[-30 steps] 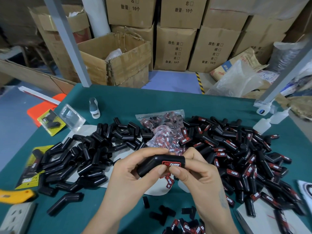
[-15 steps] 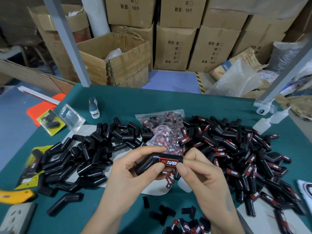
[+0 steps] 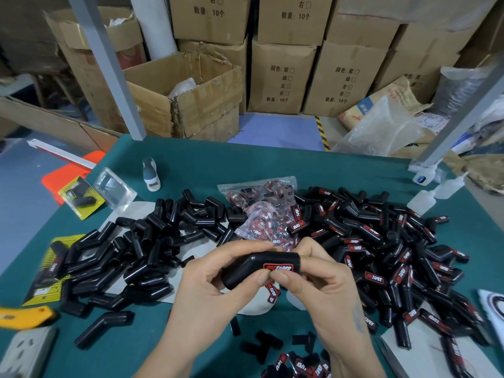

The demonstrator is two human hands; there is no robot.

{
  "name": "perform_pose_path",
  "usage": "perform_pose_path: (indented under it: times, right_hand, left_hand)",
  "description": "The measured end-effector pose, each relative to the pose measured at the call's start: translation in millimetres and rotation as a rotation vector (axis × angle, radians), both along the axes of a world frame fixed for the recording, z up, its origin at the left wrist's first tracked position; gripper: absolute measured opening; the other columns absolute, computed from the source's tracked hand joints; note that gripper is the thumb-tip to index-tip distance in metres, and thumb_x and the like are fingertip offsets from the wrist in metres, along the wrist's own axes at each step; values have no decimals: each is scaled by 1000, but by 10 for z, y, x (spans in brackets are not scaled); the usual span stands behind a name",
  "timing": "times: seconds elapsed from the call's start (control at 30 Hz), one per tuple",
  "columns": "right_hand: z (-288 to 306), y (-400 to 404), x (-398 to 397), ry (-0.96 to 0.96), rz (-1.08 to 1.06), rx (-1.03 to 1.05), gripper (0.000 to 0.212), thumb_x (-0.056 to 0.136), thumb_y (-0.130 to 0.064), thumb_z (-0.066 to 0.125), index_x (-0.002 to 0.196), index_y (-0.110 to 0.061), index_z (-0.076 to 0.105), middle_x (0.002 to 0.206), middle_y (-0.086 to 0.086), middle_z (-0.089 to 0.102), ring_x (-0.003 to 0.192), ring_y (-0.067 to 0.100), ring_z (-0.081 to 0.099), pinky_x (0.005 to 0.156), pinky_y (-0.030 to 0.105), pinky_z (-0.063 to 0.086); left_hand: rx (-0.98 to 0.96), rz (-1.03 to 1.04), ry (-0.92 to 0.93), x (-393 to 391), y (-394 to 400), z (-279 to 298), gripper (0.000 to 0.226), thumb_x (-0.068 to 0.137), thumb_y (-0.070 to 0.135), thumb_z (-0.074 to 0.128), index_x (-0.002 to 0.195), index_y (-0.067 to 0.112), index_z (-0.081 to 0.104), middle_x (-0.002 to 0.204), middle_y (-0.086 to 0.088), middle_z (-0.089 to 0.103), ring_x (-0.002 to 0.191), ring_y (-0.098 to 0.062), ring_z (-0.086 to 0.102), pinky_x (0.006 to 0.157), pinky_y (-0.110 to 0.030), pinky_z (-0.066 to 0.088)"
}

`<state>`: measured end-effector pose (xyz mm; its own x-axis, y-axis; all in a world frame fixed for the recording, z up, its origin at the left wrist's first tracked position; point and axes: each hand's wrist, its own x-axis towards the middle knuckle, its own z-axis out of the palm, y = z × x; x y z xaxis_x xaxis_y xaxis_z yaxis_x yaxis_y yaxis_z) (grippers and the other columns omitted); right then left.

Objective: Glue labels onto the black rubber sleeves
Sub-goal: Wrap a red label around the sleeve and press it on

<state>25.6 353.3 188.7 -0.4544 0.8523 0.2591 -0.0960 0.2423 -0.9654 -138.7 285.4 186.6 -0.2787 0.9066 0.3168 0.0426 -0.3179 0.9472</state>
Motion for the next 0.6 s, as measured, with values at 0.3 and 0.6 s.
perform_pose_path:
  times: [0.3,0.6]
  right_hand:
    - [-9,-3,-14,17,-12,-56,31,77,-60,83,92,-32,86,79,8,46,70,17,43,62,22,35]
    - [-38,-24,-55,56,-10,-121,36,72,-61,86,90,-29,86,80,15,44,72,26,39,66,25,32]
  left_hand:
    - [36,-11,39,-30,19,-43,33,91,18,76,120,36,77,117,4,79,107,-18,76,90,-22,58]
    - [58,6,98,-28,5,-34,33,91,19,76,120,35,77,119,7,78,111,-17,75,93,-22,57]
